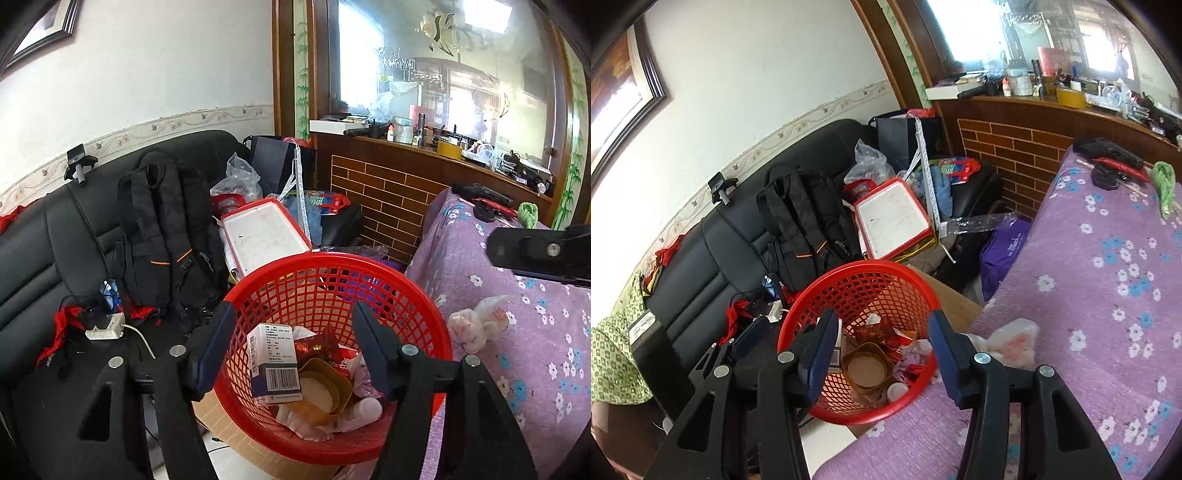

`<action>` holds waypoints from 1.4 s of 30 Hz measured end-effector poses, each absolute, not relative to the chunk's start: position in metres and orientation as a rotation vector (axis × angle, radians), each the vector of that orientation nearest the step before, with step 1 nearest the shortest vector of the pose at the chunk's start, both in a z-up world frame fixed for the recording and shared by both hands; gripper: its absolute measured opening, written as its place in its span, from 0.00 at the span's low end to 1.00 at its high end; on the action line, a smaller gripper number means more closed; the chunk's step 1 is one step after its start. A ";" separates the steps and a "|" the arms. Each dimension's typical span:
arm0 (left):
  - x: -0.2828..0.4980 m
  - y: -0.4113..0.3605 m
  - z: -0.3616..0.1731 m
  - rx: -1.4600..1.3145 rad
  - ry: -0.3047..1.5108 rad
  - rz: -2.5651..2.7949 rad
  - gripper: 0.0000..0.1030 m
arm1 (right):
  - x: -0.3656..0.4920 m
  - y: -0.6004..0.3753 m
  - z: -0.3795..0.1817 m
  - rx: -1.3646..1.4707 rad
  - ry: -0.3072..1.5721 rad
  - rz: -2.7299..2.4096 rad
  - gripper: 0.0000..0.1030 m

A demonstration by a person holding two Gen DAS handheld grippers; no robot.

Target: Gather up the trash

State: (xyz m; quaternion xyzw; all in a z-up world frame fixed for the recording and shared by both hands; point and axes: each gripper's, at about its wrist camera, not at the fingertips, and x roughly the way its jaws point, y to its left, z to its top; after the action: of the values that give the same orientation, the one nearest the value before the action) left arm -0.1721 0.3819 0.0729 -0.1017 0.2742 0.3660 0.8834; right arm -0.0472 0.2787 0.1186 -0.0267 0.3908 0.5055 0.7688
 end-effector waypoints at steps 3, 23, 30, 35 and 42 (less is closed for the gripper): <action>-0.172 0.376 0.076 -0.201 0.563 0.770 0.74 | -0.050 0.268 0.122 -0.060 0.827 1.080 0.57; -0.178 0.357 0.087 -0.136 0.546 0.852 0.97 | -0.058 0.220 0.126 -0.080 0.748 0.957 0.76; -0.182 0.355 0.088 -0.143 0.559 0.868 0.97 | -0.064 0.208 0.121 -0.088 0.751 0.943 0.77; -0.187 0.349 0.090 -0.142 0.556 0.878 0.97 | -0.070 0.196 0.115 -0.102 0.748 0.929 0.77; -0.207 0.331 0.095 -0.142 0.527 0.875 1.00 | -0.098 0.166 0.111 -0.179 0.676 0.884 0.78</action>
State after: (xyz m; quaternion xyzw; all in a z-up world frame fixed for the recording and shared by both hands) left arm -0.2066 0.3306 0.0950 -0.0677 0.2518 0.4185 0.8700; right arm -0.0978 0.1661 0.1107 -0.0848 0.3204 0.4190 0.8453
